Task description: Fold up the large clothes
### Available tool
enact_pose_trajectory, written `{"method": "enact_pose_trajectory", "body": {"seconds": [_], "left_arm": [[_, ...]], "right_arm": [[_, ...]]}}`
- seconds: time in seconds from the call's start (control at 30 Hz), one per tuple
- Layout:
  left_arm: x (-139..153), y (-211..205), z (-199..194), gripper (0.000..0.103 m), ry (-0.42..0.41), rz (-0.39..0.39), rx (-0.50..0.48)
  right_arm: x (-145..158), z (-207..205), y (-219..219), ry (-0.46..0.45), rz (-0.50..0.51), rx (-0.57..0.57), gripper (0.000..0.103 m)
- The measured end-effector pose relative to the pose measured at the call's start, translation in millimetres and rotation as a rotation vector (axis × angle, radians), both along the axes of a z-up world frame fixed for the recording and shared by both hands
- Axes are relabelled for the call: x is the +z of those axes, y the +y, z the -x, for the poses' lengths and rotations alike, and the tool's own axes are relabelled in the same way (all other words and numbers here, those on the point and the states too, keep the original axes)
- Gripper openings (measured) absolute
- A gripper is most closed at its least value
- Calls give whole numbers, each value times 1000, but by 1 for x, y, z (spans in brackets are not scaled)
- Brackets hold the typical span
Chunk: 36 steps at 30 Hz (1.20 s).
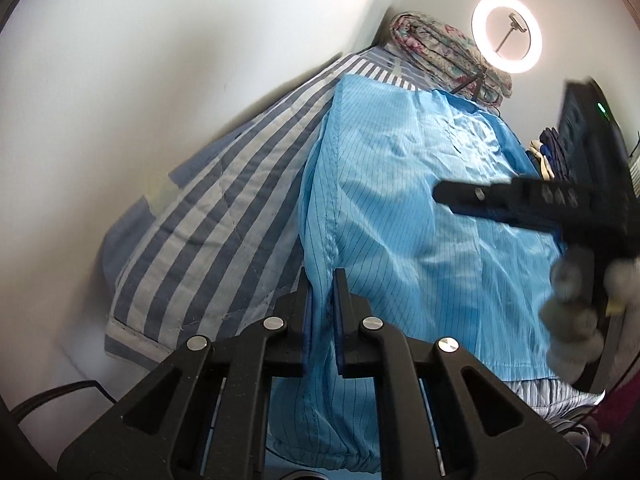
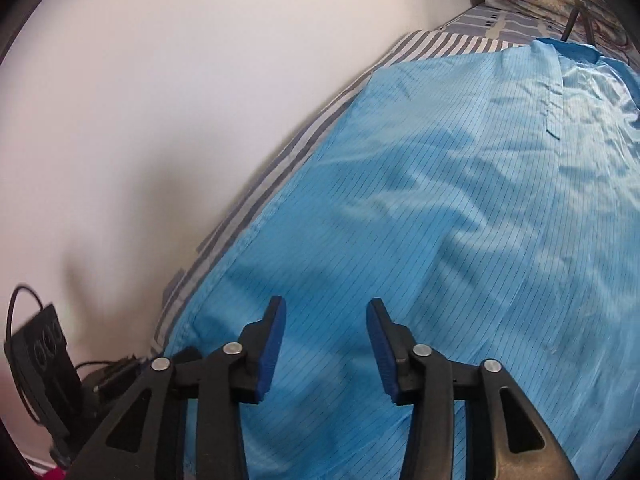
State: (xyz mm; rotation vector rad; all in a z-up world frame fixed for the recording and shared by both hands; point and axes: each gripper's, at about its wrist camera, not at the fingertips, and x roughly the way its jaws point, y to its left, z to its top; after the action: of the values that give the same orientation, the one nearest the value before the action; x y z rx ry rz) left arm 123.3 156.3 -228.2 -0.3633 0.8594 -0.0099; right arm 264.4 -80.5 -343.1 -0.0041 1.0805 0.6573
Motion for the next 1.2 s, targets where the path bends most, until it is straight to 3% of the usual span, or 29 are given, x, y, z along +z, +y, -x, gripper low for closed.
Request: {"method": "enact_pose_trajectory", "body": {"seconds": [0.17,0.33,0.43,0.73,0.77,0.87,0.9,0.93,1.0,1.2], "left_arm": [[8,-6,1,6,-26,-42,-21],[12,-11,3,6,-43,-85,-47],[14,-14,3,6,-49,-100,-57],[18,-29,-6,6,-56,-140,-88],[19,-32,-7,6,-59,-149,-95],[21,-34,-7,6,-64,-155,-104],[21,-35,-8,6,-67,-156,-106],[22,-36,-8,6,-69,-158,-107],[24,-40,-7,6,-77,-165,-114],[35,-59,-5,6,-111,-206,-153]], "right_arm": [[10,-17,26,-5,32,13,48],[14,-43,65,20,73,11,59],[19,-60,88,25,131,0,59],[-8,-72,134,33,372,-23,59],[-9,-71,137,18,399,-20,54],[-12,-70,140,-25,469,-9,24],[-12,-71,137,-32,463,-10,12],[-10,-72,132,-28,441,-22,6],[-6,-75,116,8,347,-58,0],[13,-83,63,55,99,-130,0]]}}
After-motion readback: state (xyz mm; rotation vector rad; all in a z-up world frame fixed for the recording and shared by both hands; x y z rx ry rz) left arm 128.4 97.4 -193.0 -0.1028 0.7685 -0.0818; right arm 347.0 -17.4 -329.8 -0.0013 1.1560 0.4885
